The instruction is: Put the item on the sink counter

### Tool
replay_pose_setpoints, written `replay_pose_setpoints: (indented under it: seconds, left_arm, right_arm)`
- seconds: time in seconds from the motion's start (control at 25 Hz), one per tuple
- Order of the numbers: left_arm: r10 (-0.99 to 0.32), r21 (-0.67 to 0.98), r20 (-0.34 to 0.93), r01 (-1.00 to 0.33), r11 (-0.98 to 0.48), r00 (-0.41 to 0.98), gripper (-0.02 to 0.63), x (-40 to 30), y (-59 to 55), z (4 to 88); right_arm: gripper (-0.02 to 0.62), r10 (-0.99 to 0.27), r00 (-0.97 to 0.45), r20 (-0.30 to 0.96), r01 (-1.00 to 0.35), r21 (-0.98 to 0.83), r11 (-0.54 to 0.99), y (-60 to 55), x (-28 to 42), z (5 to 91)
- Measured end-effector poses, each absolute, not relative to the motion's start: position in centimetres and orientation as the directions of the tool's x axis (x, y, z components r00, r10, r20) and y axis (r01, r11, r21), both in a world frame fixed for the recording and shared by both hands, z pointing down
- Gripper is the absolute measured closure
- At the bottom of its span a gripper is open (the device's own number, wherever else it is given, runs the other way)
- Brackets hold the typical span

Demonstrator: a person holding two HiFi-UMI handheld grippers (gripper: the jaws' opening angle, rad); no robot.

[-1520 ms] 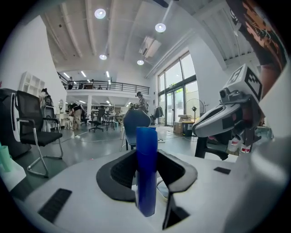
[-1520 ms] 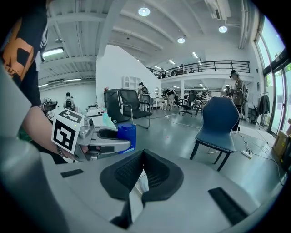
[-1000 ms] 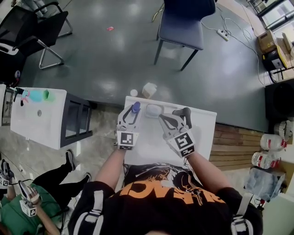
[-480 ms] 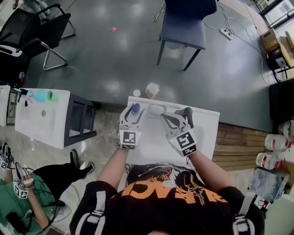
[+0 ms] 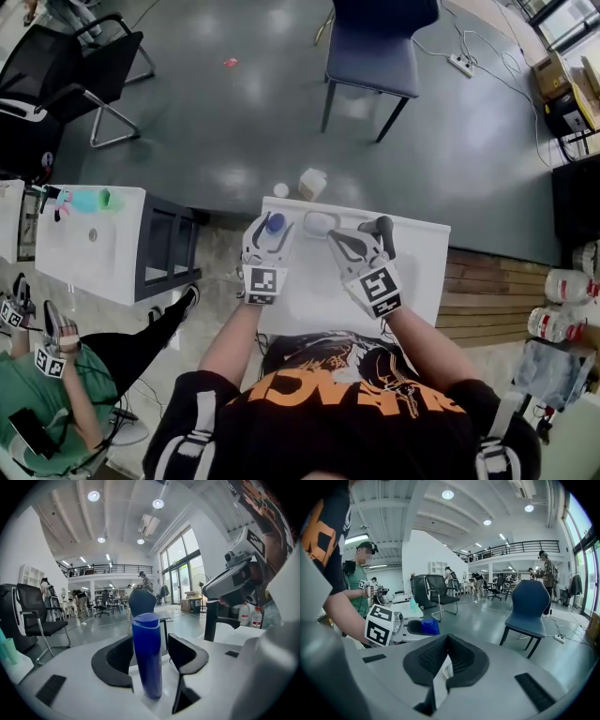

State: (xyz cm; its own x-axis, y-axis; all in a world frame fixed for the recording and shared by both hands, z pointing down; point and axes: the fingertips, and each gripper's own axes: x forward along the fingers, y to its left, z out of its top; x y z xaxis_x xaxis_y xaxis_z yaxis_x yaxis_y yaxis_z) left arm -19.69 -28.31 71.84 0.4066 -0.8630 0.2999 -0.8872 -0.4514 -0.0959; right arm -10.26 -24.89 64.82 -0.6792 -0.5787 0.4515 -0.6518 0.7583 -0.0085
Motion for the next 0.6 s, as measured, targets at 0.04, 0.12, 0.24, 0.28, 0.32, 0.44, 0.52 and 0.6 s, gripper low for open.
replay_pose_setpoints:
  seconds: [0.04,0.12,0.24,0.28,0.32,0.44,0.52,0.6]
  left_arm:
    - [-0.864,-0.101,0.303,-0.888,-0.448,0.402,0.352,-19.9,-28.2,71.8]
    - [-0.869,-0.113,0.298,-0.890,-0.443,0.395,0.341,-20.4,-27.8,71.5]
    - [-0.868,-0.121,0.291,-0.885,-0.450,0.401,0.339,-20.7,-27.0,70.4]
    - [-0.863,-0.117,0.294,-0.881,-0.458,0.410,0.340,-20.6,-26.7,70.1]
    - [-0.856,-0.109,0.300,-0.877,-0.468,0.420,0.339,-20.4,-26.5,70.0]
    - [-0.839,-0.087,0.314,-0.866,-0.493,0.446,0.336,-20.1,-25.9,69.5]
    - [-0.837,-0.087,0.309,-0.862,-0.499,0.453,0.336,-19.9,-25.6,68.7]
    - [-0.839,-0.088,0.298,-0.862,-0.500,0.456,0.336,-19.8,-25.2,67.9]
  right_arm:
    - [0.581,-0.580,-0.679,0.450,-0.653,-0.008,0.758,-24.8,-10.2,64.8]
    - [0.581,-0.584,-0.679,0.445,-0.654,-0.006,0.756,-24.6,-10.1,64.6]
    - [0.581,-0.592,-0.675,0.441,-0.661,-0.004,0.751,-24.4,-9.8,64.2]
    - [0.581,-0.594,-0.674,0.439,-0.663,-0.004,0.749,-24.4,-9.7,64.1]
    - [0.581,-0.596,-0.674,0.437,-0.664,-0.004,0.748,-24.3,-9.7,64.0]
    - [0.581,-0.602,-0.677,0.424,-0.664,0.000,0.747,-24.2,-9.8,63.5]
    - [0.581,-0.607,-0.677,0.416,-0.667,0.001,0.745,-24.0,-9.8,63.1]
    - [0.581,-0.614,-0.676,0.407,-0.673,0.000,0.740,-23.8,-9.7,62.7]
